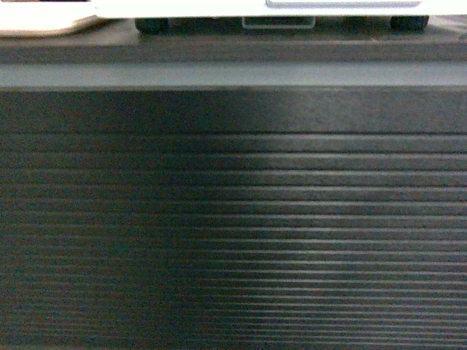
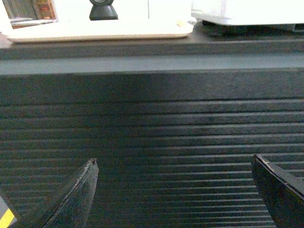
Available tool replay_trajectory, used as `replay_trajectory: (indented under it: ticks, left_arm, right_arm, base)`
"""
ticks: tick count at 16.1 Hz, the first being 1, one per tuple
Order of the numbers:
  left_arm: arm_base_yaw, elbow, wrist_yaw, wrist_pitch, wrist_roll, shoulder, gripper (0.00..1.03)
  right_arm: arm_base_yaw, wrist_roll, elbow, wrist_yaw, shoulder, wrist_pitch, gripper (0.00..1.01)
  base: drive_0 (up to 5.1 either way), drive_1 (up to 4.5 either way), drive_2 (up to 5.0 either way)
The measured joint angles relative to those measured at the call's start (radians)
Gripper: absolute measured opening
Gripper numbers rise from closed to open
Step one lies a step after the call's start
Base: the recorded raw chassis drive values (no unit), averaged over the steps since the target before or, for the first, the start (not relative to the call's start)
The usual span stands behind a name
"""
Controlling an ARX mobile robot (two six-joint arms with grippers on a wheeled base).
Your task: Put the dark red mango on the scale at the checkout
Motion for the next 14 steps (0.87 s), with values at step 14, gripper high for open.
replay_trajectory:
  ticks: [14]
  left_arm:
    - [0.000,0.000,0.000,-0.003,-0.001,0.000,0.98]
  right_arm:
    - [0.000,0.000,0.000,0.000,0.000,-0.001,0.98]
  base:
    - [0.0,0.00,0.0]
